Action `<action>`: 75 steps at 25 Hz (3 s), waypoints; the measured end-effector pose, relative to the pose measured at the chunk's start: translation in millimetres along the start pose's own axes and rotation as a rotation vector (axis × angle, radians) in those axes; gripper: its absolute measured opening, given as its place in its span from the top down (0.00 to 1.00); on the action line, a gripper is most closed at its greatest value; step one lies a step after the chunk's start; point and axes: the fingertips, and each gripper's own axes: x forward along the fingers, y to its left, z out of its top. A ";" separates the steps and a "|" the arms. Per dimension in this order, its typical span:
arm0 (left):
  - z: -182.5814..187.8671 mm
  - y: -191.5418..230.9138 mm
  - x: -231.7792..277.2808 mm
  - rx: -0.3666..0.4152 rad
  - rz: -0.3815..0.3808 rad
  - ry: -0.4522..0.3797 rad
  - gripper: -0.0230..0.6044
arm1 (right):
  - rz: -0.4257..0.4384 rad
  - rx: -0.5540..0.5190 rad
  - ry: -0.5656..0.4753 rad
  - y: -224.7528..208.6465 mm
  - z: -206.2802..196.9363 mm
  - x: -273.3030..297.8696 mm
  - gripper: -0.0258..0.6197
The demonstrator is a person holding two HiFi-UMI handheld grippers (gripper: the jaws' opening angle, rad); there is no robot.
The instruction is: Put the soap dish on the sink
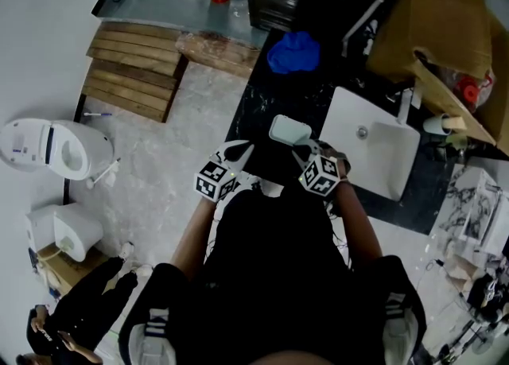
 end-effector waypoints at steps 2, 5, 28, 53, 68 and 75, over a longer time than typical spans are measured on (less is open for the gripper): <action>-0.8 -0.7 -0.4 -0.001 0.001 -0.003 0.96 | -0.002 -0.002 0.008 0.0 -2.7 0.4 0.94; -4.8 -0.3 -2.1 -0.006 0.003 -0.001 0.96 | -0.006 -0.007 0.015 0.1 -4.5 2.0 0.94; -1.4 -11.0 -16.9 0.048 -0.031 -0.010 0.96 | -0.168 0.087 -0.055 -2.1 12.6 -18.3 0.93; -34.8 -41.0 -57.8 0.135 -0.120 0.033 0.96 | -0.300 0.435 -0.257 48.2 18.4 -69.9 0.97; -27.0 -50.0 -51.0 0.146 -0.128 0.025 0.96 | -0.296 0.480 -0.253 63.3 0.5 -81.0 0.97; -19.0 -49.2 -38.5 0.157 -0.117 0.016 0.96 | -0.298 0.473 -0.259 55.4 -2.6 -77.9 0.97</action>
